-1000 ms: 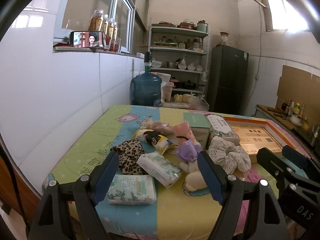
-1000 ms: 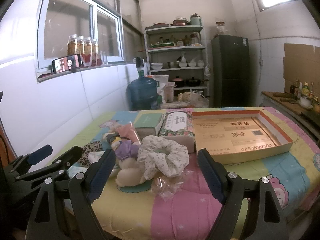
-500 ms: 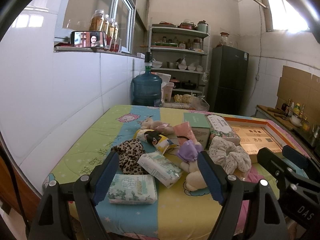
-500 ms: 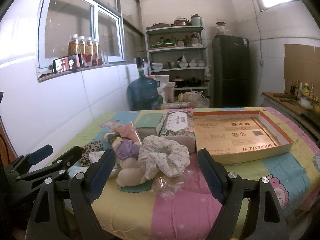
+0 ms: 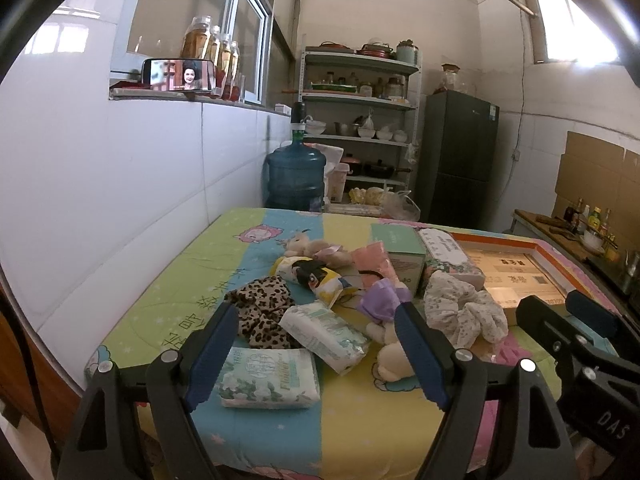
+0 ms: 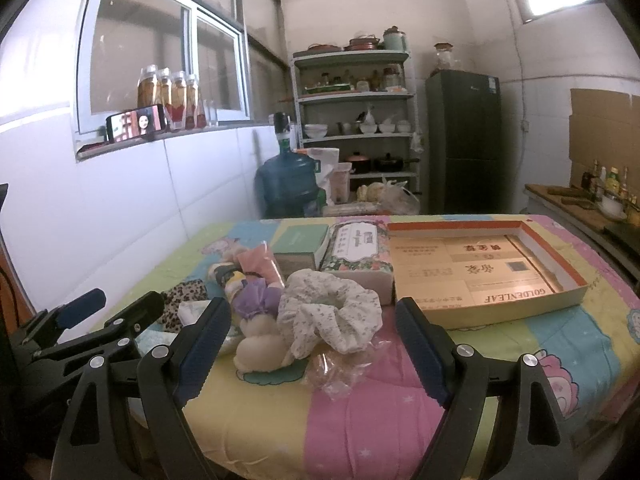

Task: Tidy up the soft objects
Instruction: 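Grasp the green-white wipes pack with left gripper while right gripper grasps floral scrunchie, then carry wipes pack and scrunchie with both grippers over the cardboard box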

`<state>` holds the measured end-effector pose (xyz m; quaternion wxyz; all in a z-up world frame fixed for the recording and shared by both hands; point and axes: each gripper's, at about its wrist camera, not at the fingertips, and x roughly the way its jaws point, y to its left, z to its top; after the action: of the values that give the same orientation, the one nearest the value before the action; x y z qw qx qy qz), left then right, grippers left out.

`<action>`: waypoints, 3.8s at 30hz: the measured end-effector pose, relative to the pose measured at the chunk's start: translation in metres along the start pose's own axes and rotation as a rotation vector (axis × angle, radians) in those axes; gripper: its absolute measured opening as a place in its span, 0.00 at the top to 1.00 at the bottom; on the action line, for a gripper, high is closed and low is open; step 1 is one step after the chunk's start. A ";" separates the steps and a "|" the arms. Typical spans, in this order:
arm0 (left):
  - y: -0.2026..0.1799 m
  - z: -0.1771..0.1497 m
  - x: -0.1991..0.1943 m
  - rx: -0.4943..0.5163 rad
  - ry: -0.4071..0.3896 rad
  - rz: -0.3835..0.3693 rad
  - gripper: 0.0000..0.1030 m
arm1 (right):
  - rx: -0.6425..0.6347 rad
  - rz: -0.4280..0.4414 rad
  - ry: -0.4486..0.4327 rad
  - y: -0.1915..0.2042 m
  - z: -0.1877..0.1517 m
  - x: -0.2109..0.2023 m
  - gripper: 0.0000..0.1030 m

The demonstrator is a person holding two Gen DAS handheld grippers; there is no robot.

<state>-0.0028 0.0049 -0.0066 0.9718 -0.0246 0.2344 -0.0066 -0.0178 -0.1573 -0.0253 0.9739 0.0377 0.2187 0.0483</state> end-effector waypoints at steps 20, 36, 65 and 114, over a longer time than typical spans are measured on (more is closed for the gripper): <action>0.060 -0.041 0.027 -0.021 0.048 -0.086 0.22 | -0.033 0.061 0.073 0.012 -0.012 0.032 0.18; 0.060 -0.065 0.073 -0.058 0.151 -0.096 0.22 | -0.015 0.058 0.103 0.006 -0.016 0.047 0.18; 0.038 -0.046 0.028 -0.029 0.019 -0.180 0.69 | -0.044 0.071 0.184 -0.024 -0.019 0.093 0.83; -0.203 0.043 0.082 0.194 0.052 -0.589 0.69 | 0.116 -0.179 -0.078 -0.213 0.033 0.014 0.89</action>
<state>0.0894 -0.1981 0.0045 0.9195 0.0014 0.2405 -0.3109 0.0254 -0.3688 -0.0217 0.9783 0.0762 0.1854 -0.0533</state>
